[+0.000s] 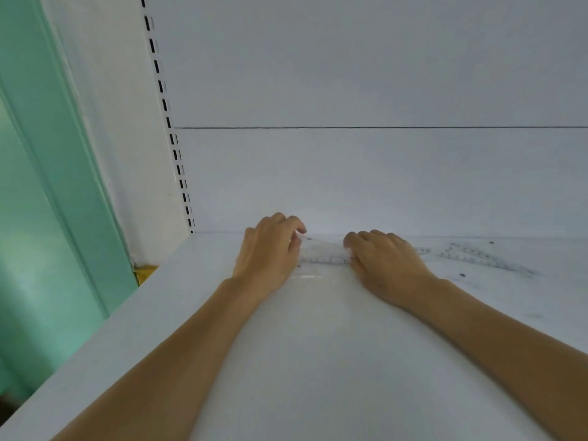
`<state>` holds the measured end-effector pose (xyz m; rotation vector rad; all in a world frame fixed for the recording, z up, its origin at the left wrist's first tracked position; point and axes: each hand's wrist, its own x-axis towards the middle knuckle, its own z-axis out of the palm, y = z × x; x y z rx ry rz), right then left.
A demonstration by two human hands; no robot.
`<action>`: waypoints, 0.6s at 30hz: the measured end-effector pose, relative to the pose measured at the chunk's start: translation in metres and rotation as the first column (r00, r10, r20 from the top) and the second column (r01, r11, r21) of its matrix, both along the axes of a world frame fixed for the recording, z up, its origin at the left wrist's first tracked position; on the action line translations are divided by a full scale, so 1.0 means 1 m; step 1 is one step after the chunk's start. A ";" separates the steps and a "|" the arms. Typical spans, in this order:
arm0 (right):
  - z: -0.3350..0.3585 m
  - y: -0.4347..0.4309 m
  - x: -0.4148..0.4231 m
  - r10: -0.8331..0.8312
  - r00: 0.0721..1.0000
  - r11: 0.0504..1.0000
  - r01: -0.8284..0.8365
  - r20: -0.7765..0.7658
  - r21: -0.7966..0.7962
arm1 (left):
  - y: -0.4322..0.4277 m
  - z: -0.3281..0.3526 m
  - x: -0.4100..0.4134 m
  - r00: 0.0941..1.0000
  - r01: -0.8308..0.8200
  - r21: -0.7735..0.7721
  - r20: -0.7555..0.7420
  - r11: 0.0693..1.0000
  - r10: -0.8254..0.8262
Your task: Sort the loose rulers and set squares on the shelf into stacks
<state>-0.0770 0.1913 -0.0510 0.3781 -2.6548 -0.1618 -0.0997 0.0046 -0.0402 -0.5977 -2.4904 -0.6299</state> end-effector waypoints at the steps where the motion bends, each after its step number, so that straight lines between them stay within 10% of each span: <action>1: 0.001 -0.001 0.001 0.005 1.000 1.000 -0.005 -0.023 0.000 | 0.001 0.001 0.002 0.998 0.051 0.051 -0.035 0.997 -0.049; 8: 0.006 -0.003 0.007 -0.009 0.998 0.982 -0.003 -0.063 -0.186 | 0.006 0.002 0.010 0.969 0.204 0.229 0.092 0.952 -0.230; 12: 0.008 0.002 0.006 -0.035 0.996 0.959 0.011 -0.080 -0.282 | 0.008 -0.001 0.006 0.963 0.154 -0.015 0.225 0.988 -0.146; 18: 0.009 0.010 0.007 -0.066 0.998 0.955 0.068 0.019 -0.289 | 0.005 0.010 0.010 0.998 0.063 -0.027 0.027 0.998 -0.063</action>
